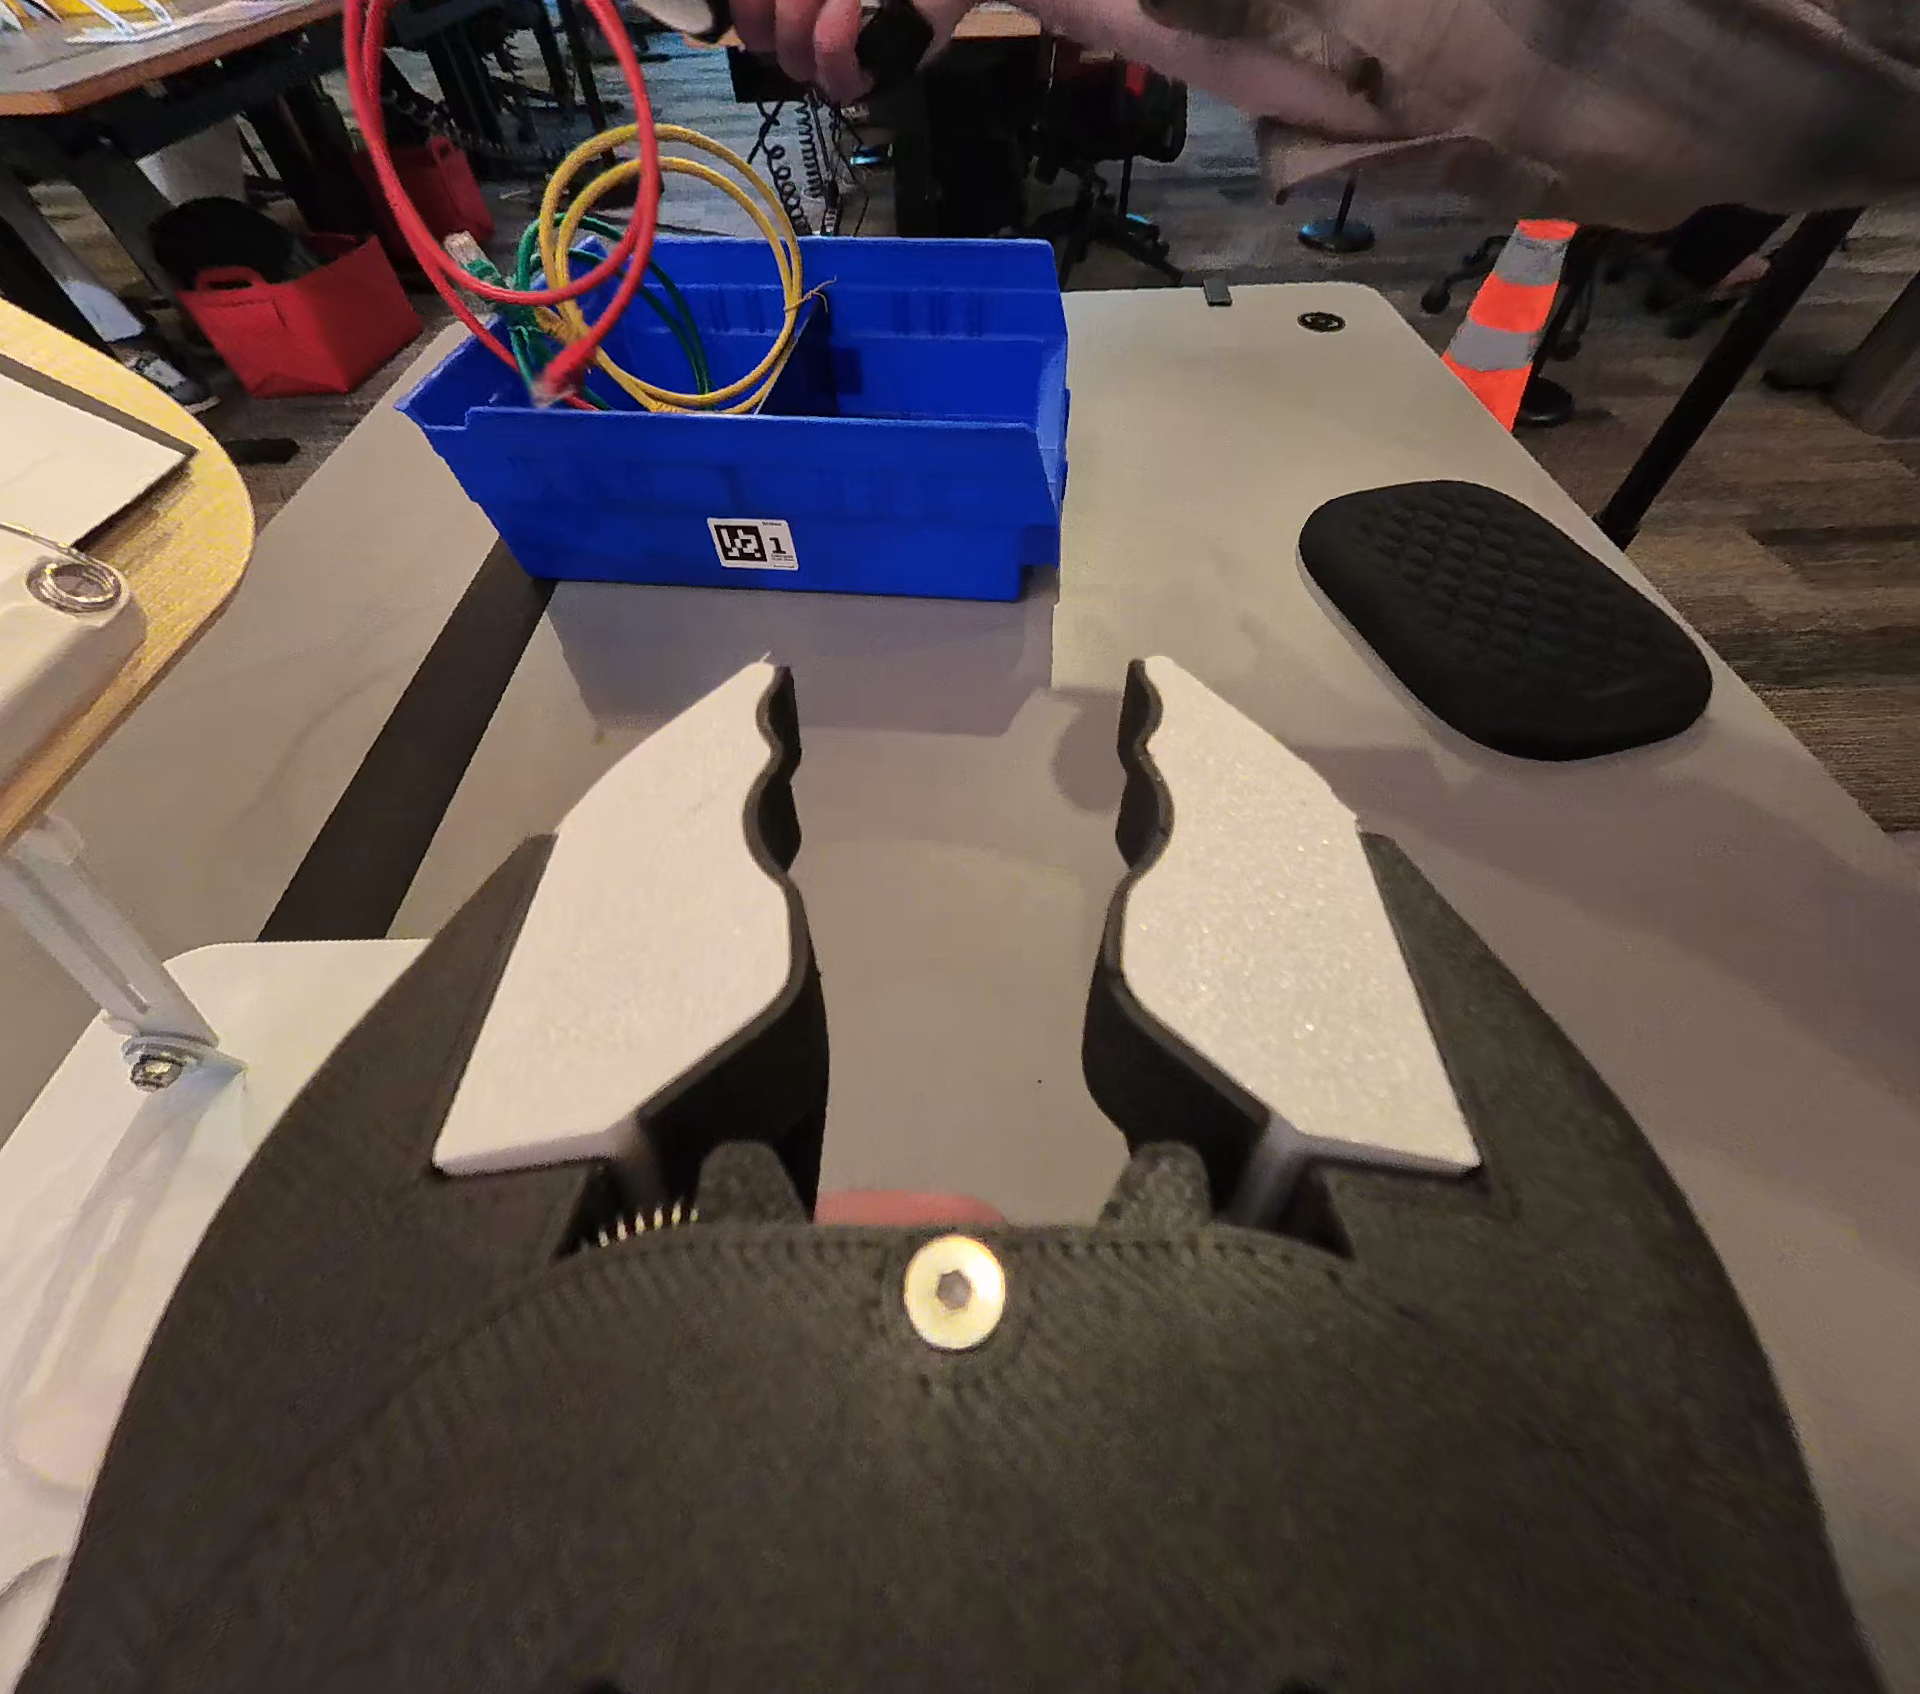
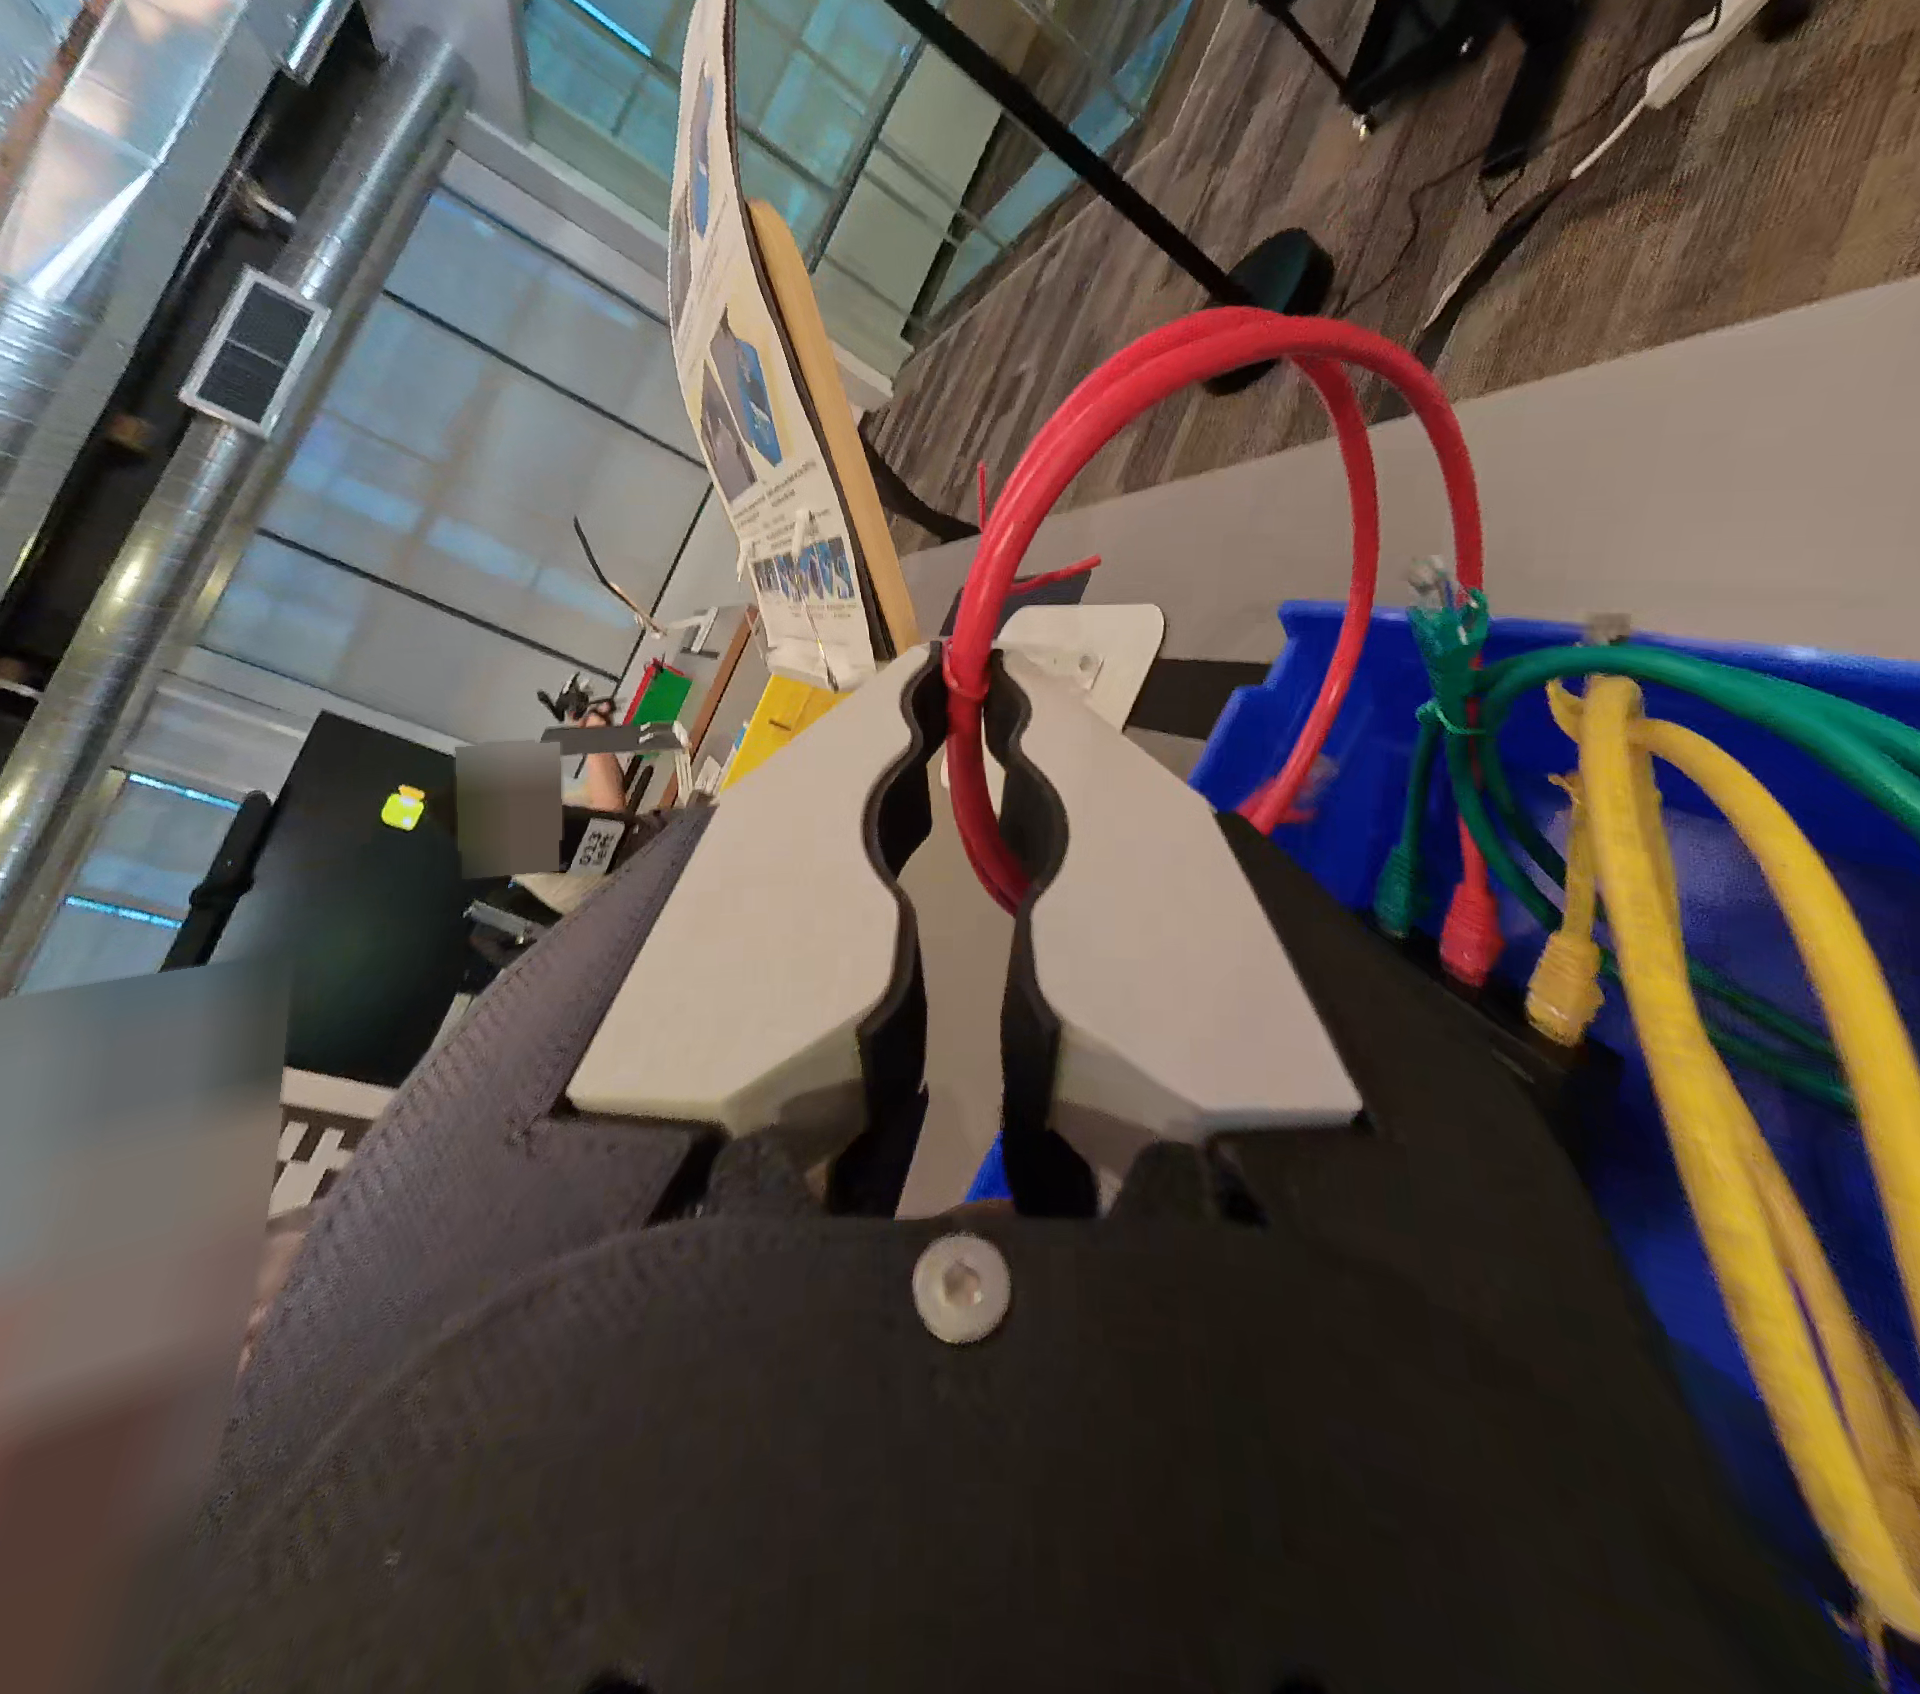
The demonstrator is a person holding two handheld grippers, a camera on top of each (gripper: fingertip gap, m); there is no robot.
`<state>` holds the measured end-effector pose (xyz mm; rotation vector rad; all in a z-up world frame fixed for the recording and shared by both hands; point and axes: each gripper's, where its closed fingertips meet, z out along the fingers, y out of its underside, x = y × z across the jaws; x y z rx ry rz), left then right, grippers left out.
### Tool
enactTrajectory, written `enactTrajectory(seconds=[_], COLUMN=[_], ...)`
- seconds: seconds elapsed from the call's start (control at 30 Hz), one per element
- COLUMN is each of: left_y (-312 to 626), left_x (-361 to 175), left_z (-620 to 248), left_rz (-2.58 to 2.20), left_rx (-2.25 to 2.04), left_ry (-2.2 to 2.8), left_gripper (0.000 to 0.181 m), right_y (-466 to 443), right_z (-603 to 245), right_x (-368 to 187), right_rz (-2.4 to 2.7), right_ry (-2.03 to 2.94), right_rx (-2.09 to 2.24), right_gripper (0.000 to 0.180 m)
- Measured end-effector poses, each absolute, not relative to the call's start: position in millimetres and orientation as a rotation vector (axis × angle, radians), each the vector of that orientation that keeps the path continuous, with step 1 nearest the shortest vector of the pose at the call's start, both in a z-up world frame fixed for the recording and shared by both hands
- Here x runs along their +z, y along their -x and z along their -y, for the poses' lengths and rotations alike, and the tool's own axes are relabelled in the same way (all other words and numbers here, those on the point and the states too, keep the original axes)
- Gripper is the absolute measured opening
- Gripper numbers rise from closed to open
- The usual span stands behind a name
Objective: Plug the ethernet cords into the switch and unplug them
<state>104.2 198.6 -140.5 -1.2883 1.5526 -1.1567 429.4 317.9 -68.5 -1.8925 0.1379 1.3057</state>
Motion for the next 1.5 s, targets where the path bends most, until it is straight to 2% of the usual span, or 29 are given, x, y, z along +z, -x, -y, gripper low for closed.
enactTrajectory(seconds=[0.27,0.57,0.73,0.8,0.9,1.03,1.1,1.27,1.5], left_y=[-110.3,-114.0,-114.6,-115.2,-115.6,-116.1,-116.0,-114.8,-105.3], left_x=[-148.1,-156.9,-155.6,-155.2,-152.1,-145.5,-140.2,-115.3,-45.7], left_z=[-194.0,-193.3,-193.4,-193.0,-193.1,-194.2,-194.9,-197.6,-203.9], left_rz=[-1.586,-1.609,-1.604,-1.606,-1.599,-1.579,-1.563,-1.484,-1.263], left_rx=[-1.146,-1.132,-1.131,-1.122,-1.117,-1.098,-1.087,-1.043,-0.943], left_ry=[1.299,1.318,1.314,1.311,1.305,1.296,1.288,1.244,1.169], left_gripper=[0.059,0.060,0.060,0.060,0.060,0.062,0.063,0.067,0.075], right_y=[-450.0,-447.7,-465.7,-469.4,-471.9,-467.2,-459.5,-452.1,-465.5], right_z=[-300.3,-282.9,-274.2,-271.6,-269.2,-268.6,-268.3,-263.0,-211.3], right_x=[-115.3,-195.9,-229.1,-226.7,-215.7,-203.6,-197.6,-157.0,-113.1], right_rz=[-0.089,0.207,0.327,0.360,0.430,0.438,0.423,0.360,0.291], right_ry=[2.066,2.444,2.597,2.617,2.617,2.594,2.563,2.394,2.251], right_rx=[1.188,0.494,0.075,-0.025,-0.156,-0.164,-0.085,-0.052,-0.160], right_gripper=[0.005,0.007,0.017,0.033,0.045,0.085,0.096,0.109,0.102])
